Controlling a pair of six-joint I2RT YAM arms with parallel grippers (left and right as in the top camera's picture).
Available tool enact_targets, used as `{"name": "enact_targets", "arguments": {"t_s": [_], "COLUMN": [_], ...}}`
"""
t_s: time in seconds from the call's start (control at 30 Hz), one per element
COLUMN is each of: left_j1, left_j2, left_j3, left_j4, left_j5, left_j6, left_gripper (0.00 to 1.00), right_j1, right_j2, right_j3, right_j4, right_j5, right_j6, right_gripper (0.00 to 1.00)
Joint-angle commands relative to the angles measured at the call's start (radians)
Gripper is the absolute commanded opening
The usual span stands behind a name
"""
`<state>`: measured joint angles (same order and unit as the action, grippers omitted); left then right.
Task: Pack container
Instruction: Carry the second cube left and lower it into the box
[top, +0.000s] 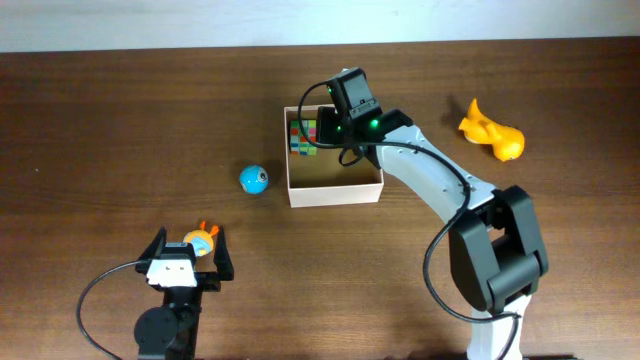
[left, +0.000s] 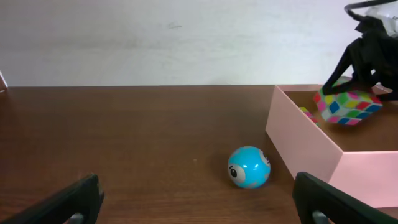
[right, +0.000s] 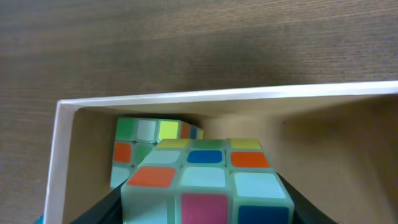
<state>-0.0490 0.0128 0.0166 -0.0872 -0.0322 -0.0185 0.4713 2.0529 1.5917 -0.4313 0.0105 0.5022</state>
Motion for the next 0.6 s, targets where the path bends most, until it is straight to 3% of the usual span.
{"name": "enact_targets", "arguments": {"t_s": [0.0, 0.57], "left_j1": [0.0, 0.0], "left_j2": [-0.008, -0.008], "left_j3": [-0.003, -0.003], "left_j4": [-0.003, -0.003], "left_j5": [0.014, 0.014], "left_j6": [0.015, 0.015], "left_gripper": [0.99, 0.99], "right_j1": [0.006, 0.005], "right_j2": [0.025, 0.035], "right_j3": [0.018, 0.018], "right_j4": [0.018, 0.037], "right_j5": [0.002, 0.047], "right_j6": [0.011, -0.019], "right_gripper": [0.54, 0.54]}}
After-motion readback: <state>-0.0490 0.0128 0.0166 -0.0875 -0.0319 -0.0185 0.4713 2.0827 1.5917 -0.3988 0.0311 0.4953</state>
